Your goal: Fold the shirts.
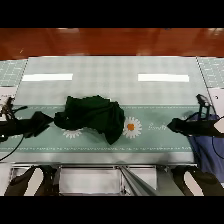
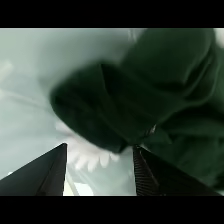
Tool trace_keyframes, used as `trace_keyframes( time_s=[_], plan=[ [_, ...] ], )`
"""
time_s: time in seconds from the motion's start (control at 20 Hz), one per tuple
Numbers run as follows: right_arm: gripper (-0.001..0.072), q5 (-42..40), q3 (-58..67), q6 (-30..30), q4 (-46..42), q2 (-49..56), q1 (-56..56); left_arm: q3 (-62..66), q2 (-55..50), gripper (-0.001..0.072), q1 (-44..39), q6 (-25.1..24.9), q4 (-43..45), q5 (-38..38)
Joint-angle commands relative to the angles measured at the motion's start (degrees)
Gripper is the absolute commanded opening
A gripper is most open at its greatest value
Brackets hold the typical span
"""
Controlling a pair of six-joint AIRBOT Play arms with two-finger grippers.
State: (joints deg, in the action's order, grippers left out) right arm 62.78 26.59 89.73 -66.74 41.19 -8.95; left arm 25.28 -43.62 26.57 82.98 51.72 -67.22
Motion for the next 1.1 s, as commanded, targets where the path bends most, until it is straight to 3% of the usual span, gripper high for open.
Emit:
trace_keyframes(
  time_s=[0.0,0.25,0.45,0.65,0.9,0.95,1.0,1.05],
  plan=[
    [0.041,-1.6,-3.8,-10.8,17.4,2.6,0.2,-5.0,-7.6,0.0502,0.9,-11.2,-7.5,-2.6],
    [0.041,-2.2,-3.8,-10.7,16.6,4.1,3.1,-4.0,-15.5,0.0502,-0.4,-11.5,-6.4,-0.5],
    [0.041,-2.7,-3.8,-10.7,16.9,4.1,3.1,-4.0,-16.1,0.0502,-8.0,-11.4,-6.5,3.1],
    [0.041,-3.8,-3.8,-9.8,16.9,4.1,3.1,-4.0,-16.1,0.0501,-17.2,-7.3,-6.6,10.4],
    [0.041,-4.8,-3.8,-9.7,16.9,4.1,3.1,-4.0,-16.1,0.0494,-22.1,-2.1,-6.6,18.4],
    [0.041,-5.2,-3.8,-9.4,16.9,4.1,3.1,-4.0,-16.1,0.0446,-23.0,-2.2,-6.5,19.0],
    [0.041,-5.6,-3.8,-9.4,16.9,4.1,3.1,-4.0,-16.4,0.027,-23.7,-2.4,-6.5,19.0],
    [0.041,-5.7,-3.8,-9.3,16.9,4.2,3.1,-4.0,-16.7,0.0039,-23.9,-3.7,-6.6,18.8]
  ],
)
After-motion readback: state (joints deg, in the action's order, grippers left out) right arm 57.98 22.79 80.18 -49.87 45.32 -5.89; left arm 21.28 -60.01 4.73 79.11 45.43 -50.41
